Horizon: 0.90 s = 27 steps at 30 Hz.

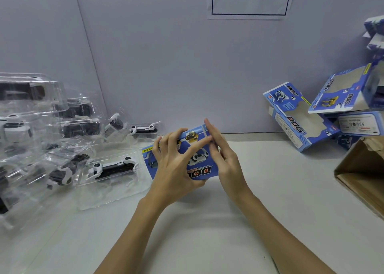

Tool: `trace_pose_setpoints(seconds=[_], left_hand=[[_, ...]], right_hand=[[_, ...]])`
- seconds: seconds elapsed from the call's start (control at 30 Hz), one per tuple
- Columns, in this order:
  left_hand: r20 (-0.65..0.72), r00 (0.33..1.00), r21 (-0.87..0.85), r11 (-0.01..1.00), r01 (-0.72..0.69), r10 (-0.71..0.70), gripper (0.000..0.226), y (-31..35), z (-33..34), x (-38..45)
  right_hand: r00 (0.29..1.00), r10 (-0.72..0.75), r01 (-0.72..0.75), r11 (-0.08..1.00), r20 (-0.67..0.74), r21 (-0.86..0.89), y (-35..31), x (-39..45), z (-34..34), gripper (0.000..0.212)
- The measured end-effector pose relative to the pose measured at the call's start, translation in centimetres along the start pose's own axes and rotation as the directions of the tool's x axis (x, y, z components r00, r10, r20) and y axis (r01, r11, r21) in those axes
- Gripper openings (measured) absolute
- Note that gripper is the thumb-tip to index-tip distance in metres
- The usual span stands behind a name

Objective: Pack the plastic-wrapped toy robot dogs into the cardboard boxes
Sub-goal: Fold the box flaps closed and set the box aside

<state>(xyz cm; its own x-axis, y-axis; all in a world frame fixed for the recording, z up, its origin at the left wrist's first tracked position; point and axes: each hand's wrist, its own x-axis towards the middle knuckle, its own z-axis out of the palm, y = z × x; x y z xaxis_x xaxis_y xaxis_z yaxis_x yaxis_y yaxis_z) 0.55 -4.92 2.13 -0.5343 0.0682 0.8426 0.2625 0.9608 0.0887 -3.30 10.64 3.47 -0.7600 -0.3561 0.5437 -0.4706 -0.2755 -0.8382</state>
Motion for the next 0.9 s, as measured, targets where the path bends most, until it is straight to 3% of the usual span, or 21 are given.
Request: trace_pose_setpoints(seconds=[0.13, 0.3, 0.5, 0.6, 0.7, 0.8, 0.9], left_hand=[[0.011, 1.000, 0.026, 1.000, -0.017, 0.017, 0.097, -0.1, -0.2, 0.0], [0.019, 0.997, 0.107, 0.992, -0.071, 0.069, 0.100, -0.7, -0.3, 0.0], [0.071, 0.995, 0.151, 0.986, -0.076, 0.066, 0.101, -0.8, -0.7, 0.4], [0.042, 0.999, 0.136, 0.991, -0.007, 0.001, 0.101, -1.2, -1.2, 0.6], [-0.015, 0.994, 0.048, 0.993, 0.109, -0.108, 0.101, -1.4, -1.8, 0.6], [-0.009, 0.994, 0.004, 0.994, 0.112, -0.112, 0.100, -0.9, -1.8, 0.6], [0.001, 0.994, -0.012, 0.994, 0.113, -0.113, 0.100, -0.4, -1.7, 0.7]], right_hand=[[0.999, -0.009, 0.009, 1.000, -0.036, -0.003, 0.2, -0.1, 0.0, 0.046], [0.988, -0.126, 0.134, 0.986, 0.089, -0.096, 0.7, -0.2, 0.2, 0.051], [0.978, -0.145, 0.180, 0.952, 0.153, -0.249, 1.6, 0.1, -0.2, 0.062], [0.987, -0.143, 0.159, 0.903, 0.069, -0.400, 1.8, 0.0, 0.2, 0.074], [0.960, -0.279, 0.248, 0.860, -0.002, -0.446, 1.7, -0.6, 1.2, 0.067], [0.912, -0.410, 0.343, 0.778, -0.013, -0.526, 1.7, -0.8, 1.3, 0.058], [0.898, -0.441, 0.366, 0.749, -0.002, -0.552, 1.7, -0.7, 0.8, 0.053]])
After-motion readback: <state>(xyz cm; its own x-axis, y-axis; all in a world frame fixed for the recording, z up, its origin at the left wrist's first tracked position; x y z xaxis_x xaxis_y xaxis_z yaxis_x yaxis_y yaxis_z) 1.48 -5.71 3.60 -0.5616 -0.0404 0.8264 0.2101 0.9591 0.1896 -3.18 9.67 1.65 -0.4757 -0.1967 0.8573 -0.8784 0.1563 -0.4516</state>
